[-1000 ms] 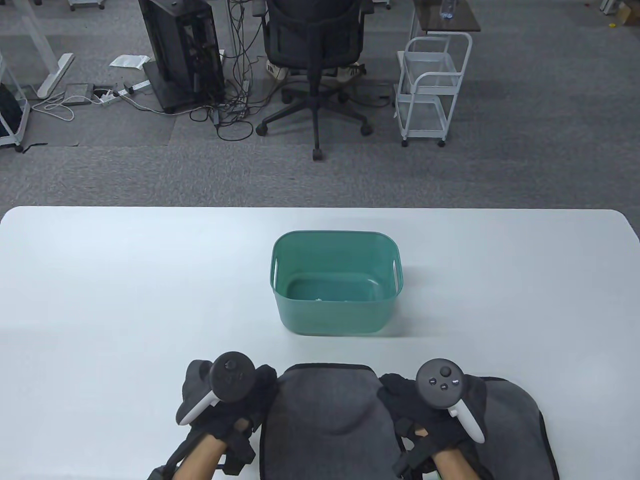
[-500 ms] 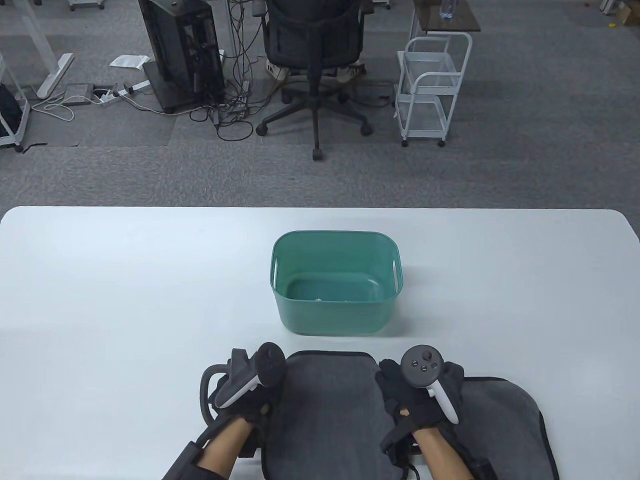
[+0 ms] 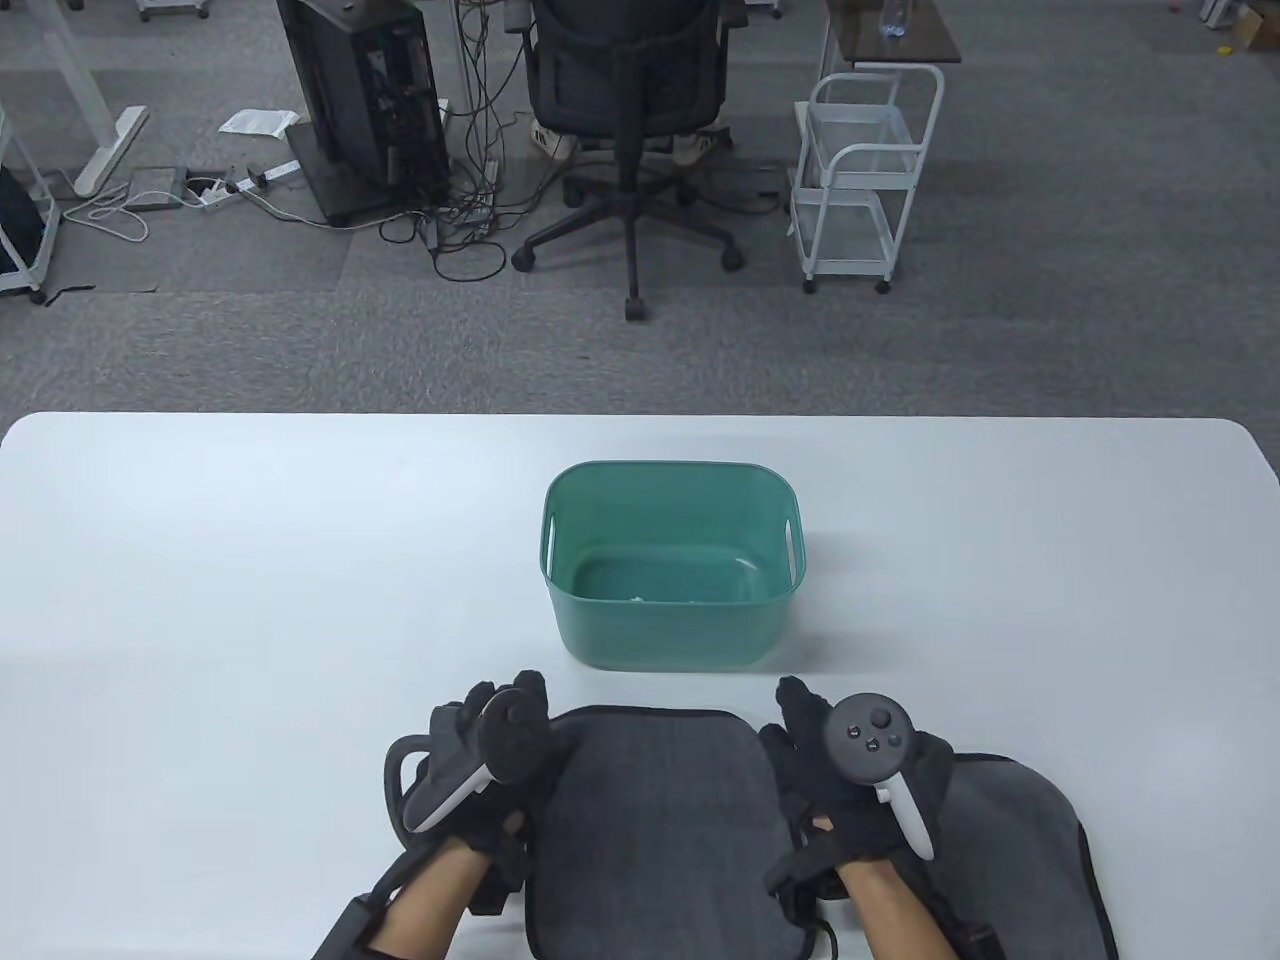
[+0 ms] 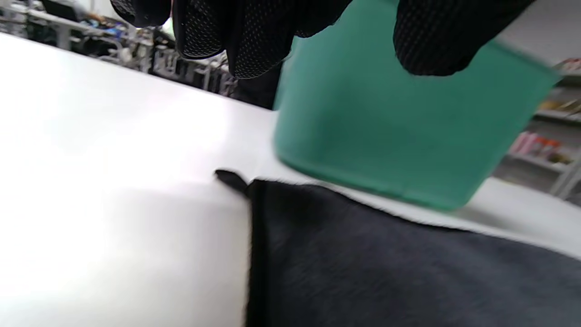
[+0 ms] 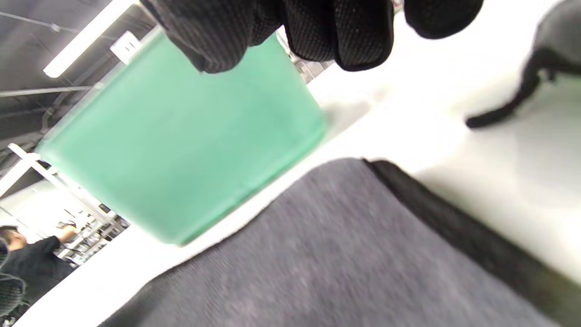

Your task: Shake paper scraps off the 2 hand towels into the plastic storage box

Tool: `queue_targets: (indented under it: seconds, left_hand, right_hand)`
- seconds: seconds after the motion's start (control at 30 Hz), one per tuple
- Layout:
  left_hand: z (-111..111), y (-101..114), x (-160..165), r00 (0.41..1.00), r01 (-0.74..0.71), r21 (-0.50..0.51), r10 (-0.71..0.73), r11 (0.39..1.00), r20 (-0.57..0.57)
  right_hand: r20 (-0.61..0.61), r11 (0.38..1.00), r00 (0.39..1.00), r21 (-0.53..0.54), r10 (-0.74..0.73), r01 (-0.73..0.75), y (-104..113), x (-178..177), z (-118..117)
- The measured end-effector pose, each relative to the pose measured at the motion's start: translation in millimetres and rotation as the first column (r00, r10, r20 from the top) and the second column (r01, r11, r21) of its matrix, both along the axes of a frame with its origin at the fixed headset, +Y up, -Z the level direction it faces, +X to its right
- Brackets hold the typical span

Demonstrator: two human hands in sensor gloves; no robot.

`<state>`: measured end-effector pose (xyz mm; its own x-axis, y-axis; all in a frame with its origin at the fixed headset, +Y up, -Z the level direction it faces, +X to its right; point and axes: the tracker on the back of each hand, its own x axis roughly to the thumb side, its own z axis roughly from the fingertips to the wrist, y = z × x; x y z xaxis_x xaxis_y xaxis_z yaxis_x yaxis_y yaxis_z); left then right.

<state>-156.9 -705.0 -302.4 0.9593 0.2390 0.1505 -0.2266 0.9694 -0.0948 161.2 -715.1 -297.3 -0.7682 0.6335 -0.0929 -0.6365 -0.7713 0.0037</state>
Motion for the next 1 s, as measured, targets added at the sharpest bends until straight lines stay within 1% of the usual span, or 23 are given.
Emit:
queue_targets:
  seconds: [0.03,0.1,0.17,0.23,0.27,0.3,0.37,0.4,0.43,0.47,0.5,0.57,0.63,0.67,0.73,0.87,1.0]
  left_hand:
    - [5.7,8.8,3.2,0.999,0.02,0.037,-0.022,0.999,0.045]
    - [15.6,21.1,8.4,0.992,0.07,0.067,-0.076,0.995,0.099]
    - [26.1,32.3,13.2,0.983,0.091,0.056,-0.099,0.994,0.157]
    - [37.5,40.0,18.1,0.972,0.067,0.023,-0.07,0.998,0.223]
    - [43.7,41.5,20.9,0.962,0.054,0.007,-0.054,0.998,0.269]
    - [48.0,41.4,22.9,0.95,0.056,-0.009,-0.051,0.998,0.307]
    - [57.2,37.7,26.8,0.935,0.076,-0.023,-0.064,0.997,0.348]
    - [60.9,34.9,28.1,0.927,0.094,-0.019,-0.081,0.995,0.367]
    - [63.3,31.7,28.5,0.929,0.086,0.022,-0.088,0.996,0.359]
    - [63.7,28.4,29.4,0.929,0.087,0.026,-0.091,0.996,0.359]
    - [63.6,22.8,30.5,0.919,0.097,0.011,-0.093,0.995,0.382]
    - [63.6,11.8,32.5,0.915,0.098,-0.019,-0.082,0.995,0.394]
    - [62.9,2.5,34.3,0.909,0.155,-0.018,-0.136,0.988,0.393]
    - [62.5,-1.4,35.0,0.906,0.189,-0.015,-0.168,0.982,0.389]
    - [61.6,-7.9,35.8,0.899,0.217,-0.036,-0.186,0.975,0.396]
    - [62.7,-7.8,36.9,0.899,0.207,-0.032,-0.177,0.978,0.4]
    - [64.4,-6.6,36.9,0.899,0.206,-0.015,-0.183,0.978,0.398]
  right_hand:
    - [-0.026,0.999,1.0,0.046,0.002,-0.001,10.6,-0.2,3.9]
    - [-0.068,0.995,0.998,0.1,0.012,-0.005,24.0,-2.6,9.2]
    - [-0.147,0.992,0.987,0.117,0.059,-0.041,34.2,-8.2,16.2]
    - [-0.244,0.989,0.961,0.105,0.128,-0.105,38.8,-14.9,24.3]
    - [-0.315,0.989,0.938,0.072,0.143,-0.127,38.4,-18.6,29.7]
    - [-0.352,0.99,0.925,0.048,0.141,-0.133,37.3,-21.3,34.0]
    - [-0.431,0.991,0.893,0.051,0.131,-0.121,32.1,-27.2,43.4]
    - [-0.457,0.99,0.878,0.078,0.142,-0.12,27.5,-30.3,48.4]
    - [-0.461,0.987,0.873,0.101,0.16,-0.127,22.3,-33.3,51.8]
    - [-0.453,0.983,0.873,0.113,0.182,-0.146,17.9,-35.4,53.6]
    - [-0.466,0.982,0.865,0.114,0.186,-0.15,12.0,-38.4,54.6]
    - [-0.494,0.982,0.849,0.111,0.187,-0.152,5.1,-44.0,56.2]
    - [-0.499,0.972,0.835,0.146,0.234,-0.185,1.3,-48.9,59.8]
    - [-0.516,0.966,0.818,0.168,0.255,-0.195,0.1,-51.8,61.6]
    - [-0.551,0.966,0.794,0.172,0.255,-0.19,-2.7,-57.0,66.4]
    - [-0.562,0.947,0.763,0.196,0.321,-0.254,-4.7,-61.0,72.9]
    - [-0.56,0.953,0.772,0.158,0.302,-0.258,-9.5,-58.0,70.7]
